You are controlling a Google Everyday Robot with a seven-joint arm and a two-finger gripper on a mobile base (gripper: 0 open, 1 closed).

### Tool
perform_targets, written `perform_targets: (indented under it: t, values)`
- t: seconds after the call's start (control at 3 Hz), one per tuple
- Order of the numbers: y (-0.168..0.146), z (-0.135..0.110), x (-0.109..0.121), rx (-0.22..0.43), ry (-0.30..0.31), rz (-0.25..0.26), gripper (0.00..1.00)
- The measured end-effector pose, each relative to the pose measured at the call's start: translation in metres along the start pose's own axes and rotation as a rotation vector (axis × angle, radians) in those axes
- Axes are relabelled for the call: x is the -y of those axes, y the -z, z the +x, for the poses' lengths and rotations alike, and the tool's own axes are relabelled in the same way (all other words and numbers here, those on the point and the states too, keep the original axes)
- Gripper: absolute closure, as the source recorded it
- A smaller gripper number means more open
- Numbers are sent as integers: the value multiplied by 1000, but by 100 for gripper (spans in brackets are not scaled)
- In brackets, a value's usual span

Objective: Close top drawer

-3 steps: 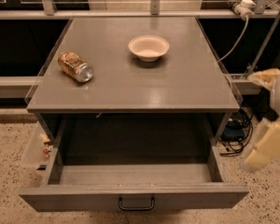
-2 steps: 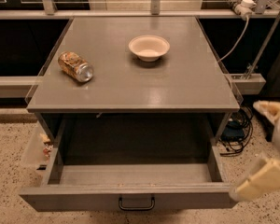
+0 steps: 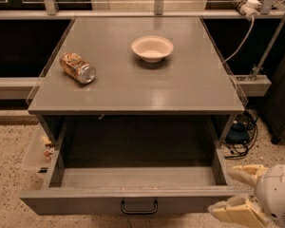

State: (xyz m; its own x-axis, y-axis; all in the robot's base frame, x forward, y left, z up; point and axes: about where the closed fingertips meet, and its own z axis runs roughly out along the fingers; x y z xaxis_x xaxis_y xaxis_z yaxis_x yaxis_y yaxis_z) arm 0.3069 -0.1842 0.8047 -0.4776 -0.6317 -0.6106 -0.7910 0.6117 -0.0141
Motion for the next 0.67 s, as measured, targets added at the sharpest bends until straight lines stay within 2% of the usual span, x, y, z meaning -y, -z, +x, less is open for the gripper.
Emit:
perform_targets:
  t: [0.67]
  values:
    - [0, 0, 0, 0, 1, -1, 86]
